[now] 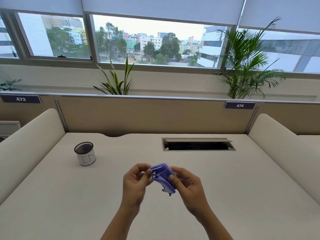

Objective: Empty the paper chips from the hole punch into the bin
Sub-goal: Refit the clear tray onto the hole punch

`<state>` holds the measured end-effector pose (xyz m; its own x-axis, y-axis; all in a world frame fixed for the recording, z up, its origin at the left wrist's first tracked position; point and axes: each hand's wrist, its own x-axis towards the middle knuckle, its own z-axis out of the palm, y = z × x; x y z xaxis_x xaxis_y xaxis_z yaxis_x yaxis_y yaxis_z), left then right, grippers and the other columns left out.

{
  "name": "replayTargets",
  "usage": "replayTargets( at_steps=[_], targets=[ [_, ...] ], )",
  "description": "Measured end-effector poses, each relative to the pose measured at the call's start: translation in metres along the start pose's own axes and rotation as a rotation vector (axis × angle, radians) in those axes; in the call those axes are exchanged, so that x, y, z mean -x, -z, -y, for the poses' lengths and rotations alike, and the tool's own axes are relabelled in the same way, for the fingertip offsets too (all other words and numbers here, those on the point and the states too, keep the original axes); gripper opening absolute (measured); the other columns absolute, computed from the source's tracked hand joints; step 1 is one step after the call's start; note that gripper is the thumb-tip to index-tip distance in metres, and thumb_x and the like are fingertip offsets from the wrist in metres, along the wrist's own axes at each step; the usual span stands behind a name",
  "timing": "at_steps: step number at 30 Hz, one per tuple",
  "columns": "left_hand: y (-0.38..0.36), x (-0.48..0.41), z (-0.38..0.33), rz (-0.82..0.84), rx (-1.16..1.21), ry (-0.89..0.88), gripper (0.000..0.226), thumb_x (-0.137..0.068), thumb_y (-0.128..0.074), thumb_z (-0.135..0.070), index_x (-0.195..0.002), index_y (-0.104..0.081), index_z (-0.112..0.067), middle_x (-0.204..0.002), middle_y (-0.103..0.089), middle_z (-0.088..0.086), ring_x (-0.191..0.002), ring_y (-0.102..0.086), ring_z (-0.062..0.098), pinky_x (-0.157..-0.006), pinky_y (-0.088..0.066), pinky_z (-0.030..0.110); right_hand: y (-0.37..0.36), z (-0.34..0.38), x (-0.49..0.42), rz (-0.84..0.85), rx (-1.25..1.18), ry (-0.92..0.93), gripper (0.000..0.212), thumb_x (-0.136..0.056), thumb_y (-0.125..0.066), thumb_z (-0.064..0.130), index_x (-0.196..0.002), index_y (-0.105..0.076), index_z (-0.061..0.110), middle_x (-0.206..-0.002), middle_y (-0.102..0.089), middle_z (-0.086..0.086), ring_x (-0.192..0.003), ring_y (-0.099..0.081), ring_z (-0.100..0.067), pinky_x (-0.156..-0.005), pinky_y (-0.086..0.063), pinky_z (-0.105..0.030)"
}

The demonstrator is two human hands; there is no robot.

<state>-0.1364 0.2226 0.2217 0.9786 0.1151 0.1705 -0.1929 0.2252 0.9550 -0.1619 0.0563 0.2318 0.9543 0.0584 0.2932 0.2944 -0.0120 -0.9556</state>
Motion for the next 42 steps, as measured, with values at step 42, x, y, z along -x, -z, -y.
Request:
replayTargets(
  at_steps=[42],
  targets=[
    [-0.011,-0.002,-0.003,-0.149,0.353,0.274,0.018,-0.085,-0.058,-0.019,-0.099,-0.070,-0.016,-0.091,-0.078,0.008,-0.083,-0.075,0.026,-0.064,-0.061,0.029,-0.010,-0.016,0.000,-0.311,-0.169,-0.207,0.014,-0.084,-0.069,0.015,-0.097,-0.072,0.017,-0.088,-0.078,-0.005,-0.081,-0.076,-0.025,-0.067,-0.060,-0.025]
  ],
)
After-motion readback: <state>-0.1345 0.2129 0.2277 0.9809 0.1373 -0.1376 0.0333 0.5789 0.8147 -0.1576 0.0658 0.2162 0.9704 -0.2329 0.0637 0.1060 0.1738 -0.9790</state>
